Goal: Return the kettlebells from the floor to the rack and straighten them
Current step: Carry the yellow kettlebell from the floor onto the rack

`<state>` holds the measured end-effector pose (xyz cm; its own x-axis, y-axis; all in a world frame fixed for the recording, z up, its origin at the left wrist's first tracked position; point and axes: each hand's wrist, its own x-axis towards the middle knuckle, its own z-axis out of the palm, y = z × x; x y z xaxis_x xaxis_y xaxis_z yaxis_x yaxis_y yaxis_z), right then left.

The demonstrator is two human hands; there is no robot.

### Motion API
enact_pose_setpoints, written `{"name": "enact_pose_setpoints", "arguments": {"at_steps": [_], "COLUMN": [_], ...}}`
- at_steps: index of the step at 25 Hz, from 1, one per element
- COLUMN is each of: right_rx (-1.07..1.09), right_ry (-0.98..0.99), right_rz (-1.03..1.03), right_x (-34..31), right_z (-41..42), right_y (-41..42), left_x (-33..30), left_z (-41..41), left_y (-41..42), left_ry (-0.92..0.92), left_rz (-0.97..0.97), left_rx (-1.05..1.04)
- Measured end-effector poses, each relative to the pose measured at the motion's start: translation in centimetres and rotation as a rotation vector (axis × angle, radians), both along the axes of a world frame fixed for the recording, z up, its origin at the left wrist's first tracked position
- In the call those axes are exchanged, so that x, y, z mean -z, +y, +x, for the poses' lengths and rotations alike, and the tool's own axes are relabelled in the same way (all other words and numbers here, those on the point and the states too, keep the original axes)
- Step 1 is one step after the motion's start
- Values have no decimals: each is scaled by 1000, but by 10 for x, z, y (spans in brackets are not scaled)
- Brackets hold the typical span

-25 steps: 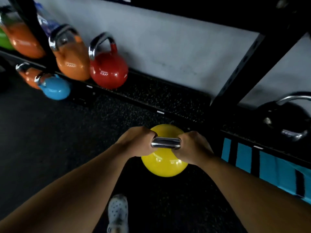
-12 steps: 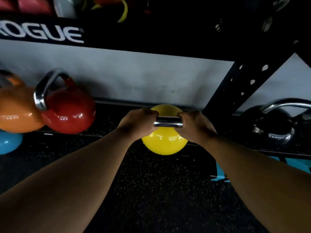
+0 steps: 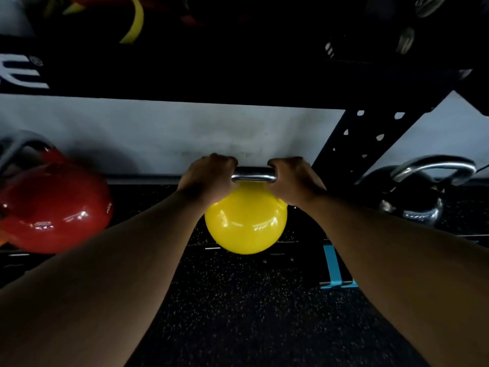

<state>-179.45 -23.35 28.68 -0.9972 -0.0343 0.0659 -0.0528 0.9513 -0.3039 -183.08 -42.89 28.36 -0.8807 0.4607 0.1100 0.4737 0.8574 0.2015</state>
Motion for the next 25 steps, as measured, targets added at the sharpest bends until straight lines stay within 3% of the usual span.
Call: {"name": "enact_pose_setpoints", "arguments": {"at_steps": [9, 16, 20, 25], "right_rx": [-64, -40, 97, 90], "right_ry": [-35, 82, 152, 30], "right_rz": [23, -28, -99, -148], "right_x": [-11, -3, 2, 1], "right_z": [-24, -13, -9, -8], "right_y": [15, 9, 2, 3], "left_x": [4, 10, 11, 6], "left_z": [-7, -19, -20, -12], "left_y": [22, 14, 13, 16], "left_ry": [-77, -141, -164, -224], "left_rz": [139, 225, 255, 309], "left_rx": [-94, -7, -31, -109]}}
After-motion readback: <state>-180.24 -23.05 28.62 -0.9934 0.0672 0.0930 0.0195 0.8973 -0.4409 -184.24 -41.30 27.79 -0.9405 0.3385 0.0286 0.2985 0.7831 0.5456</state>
